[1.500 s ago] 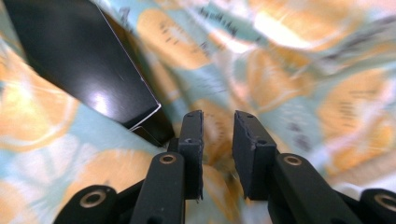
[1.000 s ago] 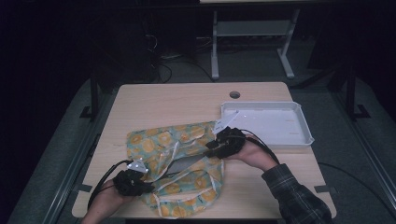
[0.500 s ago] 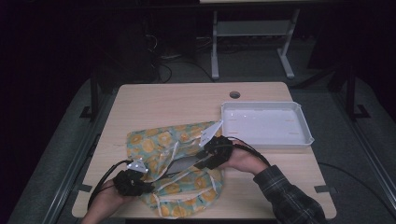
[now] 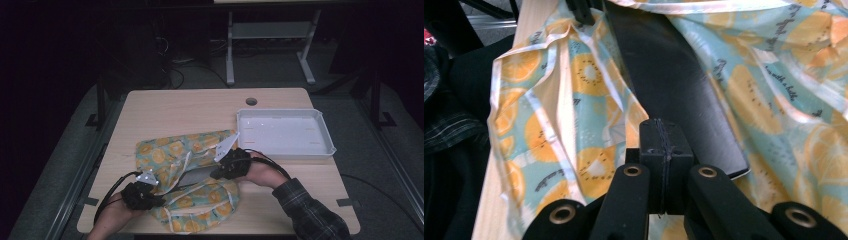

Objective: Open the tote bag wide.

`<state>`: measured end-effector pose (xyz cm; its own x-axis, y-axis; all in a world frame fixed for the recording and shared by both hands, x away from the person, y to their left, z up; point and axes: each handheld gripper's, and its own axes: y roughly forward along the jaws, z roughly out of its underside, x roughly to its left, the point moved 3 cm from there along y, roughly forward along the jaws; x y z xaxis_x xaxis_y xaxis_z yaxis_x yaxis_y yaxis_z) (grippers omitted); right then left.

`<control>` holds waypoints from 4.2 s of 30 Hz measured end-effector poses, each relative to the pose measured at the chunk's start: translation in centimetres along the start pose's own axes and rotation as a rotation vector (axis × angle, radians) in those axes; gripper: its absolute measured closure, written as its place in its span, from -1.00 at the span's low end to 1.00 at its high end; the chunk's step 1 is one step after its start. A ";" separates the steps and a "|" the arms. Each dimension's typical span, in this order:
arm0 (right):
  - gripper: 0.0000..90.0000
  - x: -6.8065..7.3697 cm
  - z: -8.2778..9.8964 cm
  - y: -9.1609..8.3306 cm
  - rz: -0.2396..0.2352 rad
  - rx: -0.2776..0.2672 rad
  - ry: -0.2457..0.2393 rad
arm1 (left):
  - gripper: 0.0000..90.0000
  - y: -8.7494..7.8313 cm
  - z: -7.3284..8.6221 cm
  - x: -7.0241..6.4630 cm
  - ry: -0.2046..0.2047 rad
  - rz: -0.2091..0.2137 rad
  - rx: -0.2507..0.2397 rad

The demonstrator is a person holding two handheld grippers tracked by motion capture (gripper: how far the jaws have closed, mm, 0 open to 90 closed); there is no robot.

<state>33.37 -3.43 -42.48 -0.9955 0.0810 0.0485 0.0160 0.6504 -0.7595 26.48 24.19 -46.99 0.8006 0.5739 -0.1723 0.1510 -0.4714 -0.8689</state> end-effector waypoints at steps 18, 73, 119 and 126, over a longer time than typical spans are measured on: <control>0.98 2.8 3.0 2.4 0.007 0.114 -0.023 | 0.88 0.0 0.0 -0.1 0.004 -0.002 0.007; 0.98 3.0 3.4 4.1 0.008 0.169 -0.032 | 0.73 -4.3 -6.0 0.2 0.033 -0.057 -0.146; 0.98 3.0 3.5 4.1 0.006 0.167 -0.027 | 0.87 -0.6 -1.9 8.3 -0.128 -0.247 -0.021; 0.98 2.9 3.5 4.1 0.005 0.167 -0.027 | 0.50 -2.1 -1.8 8.1 -0.150 -0.228 -0.105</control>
<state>30.19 -3.13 -47.69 -0.9977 0.0622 0.0285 0.0076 0.5156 -0.8568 33.73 28.63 -45.71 0.6456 0.7619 -0.0517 0.3823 -0.3811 -0.8418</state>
